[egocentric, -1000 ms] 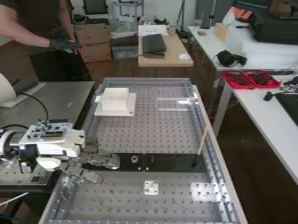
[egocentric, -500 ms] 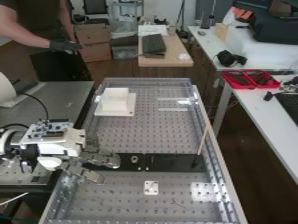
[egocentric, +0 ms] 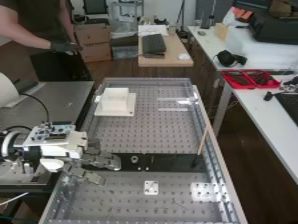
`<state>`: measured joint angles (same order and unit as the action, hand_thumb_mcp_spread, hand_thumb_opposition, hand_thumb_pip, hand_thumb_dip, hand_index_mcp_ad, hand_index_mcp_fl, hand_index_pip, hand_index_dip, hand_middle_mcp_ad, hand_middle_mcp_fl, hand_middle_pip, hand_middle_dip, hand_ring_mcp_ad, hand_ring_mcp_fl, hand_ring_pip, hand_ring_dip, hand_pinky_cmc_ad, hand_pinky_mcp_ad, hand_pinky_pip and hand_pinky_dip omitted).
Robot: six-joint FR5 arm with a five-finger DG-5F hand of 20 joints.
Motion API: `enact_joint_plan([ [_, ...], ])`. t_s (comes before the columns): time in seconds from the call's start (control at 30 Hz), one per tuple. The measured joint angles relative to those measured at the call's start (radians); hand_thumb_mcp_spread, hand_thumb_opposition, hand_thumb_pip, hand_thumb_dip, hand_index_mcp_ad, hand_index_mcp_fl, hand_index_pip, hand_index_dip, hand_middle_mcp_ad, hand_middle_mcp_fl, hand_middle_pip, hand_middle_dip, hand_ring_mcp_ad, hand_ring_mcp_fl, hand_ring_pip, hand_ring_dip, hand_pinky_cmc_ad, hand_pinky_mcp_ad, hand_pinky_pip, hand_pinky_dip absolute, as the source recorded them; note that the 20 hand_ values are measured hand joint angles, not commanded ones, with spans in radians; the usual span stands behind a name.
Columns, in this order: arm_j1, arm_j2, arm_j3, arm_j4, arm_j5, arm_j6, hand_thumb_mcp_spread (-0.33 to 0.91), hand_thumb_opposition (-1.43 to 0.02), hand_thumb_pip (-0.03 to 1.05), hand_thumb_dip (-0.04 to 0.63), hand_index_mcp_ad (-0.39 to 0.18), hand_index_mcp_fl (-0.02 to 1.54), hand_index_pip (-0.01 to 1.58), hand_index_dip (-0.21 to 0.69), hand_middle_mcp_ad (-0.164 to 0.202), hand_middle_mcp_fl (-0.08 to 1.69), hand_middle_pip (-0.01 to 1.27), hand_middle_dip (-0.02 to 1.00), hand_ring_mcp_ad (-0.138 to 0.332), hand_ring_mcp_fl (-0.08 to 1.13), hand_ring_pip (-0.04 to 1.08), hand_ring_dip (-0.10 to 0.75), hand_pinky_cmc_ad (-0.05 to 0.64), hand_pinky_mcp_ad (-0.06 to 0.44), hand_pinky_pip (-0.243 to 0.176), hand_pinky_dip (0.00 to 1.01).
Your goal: Grab the smaller nut and place it in the white container
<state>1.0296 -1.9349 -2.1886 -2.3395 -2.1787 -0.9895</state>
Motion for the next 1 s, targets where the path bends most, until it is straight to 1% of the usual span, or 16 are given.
enact_joint_plan([
  [0.27,0.002,-0.004,0.001,-0.001,0.001,-0.004,0.42,-0.82,0.70,0.206,-0.188,0.07,1.56,0.051,0.058,0.22,0.12,0.22,0.112,0.01,0.10,0.082,0.354,0.293,0.003,0.27],
  [0.37,0.002,-0.005,0.001,-0.004,0.001,-0.006,0.42,-0.82,0.70,0.206,-0.188,0.12,1.56,0.042,0.058,0.22,0.12,0.22,0.112,0.01,0.10,0.082,0.354,0.293,0.003,0.27],
  [0.5,0.002,-0.007,0.002,-0.004,0.002,-0.007,0.43,-0.82,0.70,0.206,-0.188,0.13,1.56,0.031,0.058,0.22,0.12,0.22,0.112,0.01,0.10,0.082,0.354,0.297,0.003,0.27],
  [0.6,0.002,-0.008,0.004,-0.004,0.002,-0.006,0.43,-0.82,0.70,0.206,-0.176,0.15,1.56,0.028,0.058,0.22,0.12,0.22,0.112,0.01,0.10,0.082,0.354,0.293,0.003,0.27],
  [1.0,0.003,-0.013,0.016,-0.014,0.000,-0.006,0.43,-0.82,0.68,0.206,-0.182,0.17,1.56,0.028,0.058,0.22,0.12,0.22,0.112,0.01,0.10,0.082,0.354,0.293,0.002,0.27],
])
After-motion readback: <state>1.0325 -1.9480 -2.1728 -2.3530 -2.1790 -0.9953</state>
